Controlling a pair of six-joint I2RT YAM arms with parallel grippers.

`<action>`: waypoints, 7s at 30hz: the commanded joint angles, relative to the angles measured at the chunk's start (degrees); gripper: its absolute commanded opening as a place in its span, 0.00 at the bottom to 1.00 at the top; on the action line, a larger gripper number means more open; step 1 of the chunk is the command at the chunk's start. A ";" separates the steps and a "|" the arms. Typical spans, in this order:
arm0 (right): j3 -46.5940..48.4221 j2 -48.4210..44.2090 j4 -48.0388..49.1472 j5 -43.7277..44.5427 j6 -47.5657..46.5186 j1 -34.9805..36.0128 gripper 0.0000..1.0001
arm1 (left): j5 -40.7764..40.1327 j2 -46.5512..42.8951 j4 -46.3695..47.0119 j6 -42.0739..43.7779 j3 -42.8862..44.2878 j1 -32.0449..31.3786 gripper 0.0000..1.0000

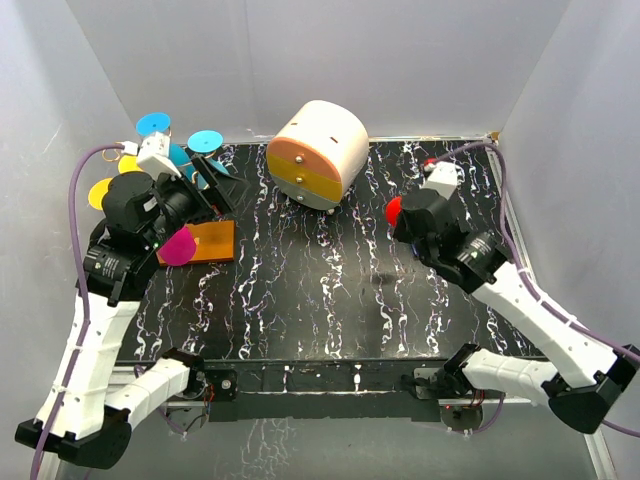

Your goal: Take the wine glass off the wine glass rack

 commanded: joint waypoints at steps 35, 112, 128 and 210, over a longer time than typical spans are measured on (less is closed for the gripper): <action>47.54 49.10 -22.98 -23.53 -22.34 -12.30 0.00 | -5.28 -8.78 -8.83 6.60 5.03 -0.17 0.99; 9.92 9.55 11.13 -25.96 -14.81 -17.00 0.98 | -15.21 5.09 -19.60 14.42 20.35 -0.17 0.99; -1.40 -5.68 21.58 -33.55 -16.56 -16.96 0.98 | -30.28 30.27 -28.14 24.65 40.66 -0.19 0.99; -1.34 -4.95 20.62 -32.30 -16.57 -16.96 0.98 | -24.45 43.71 -24.65 27.52 50.13 4.18 0.59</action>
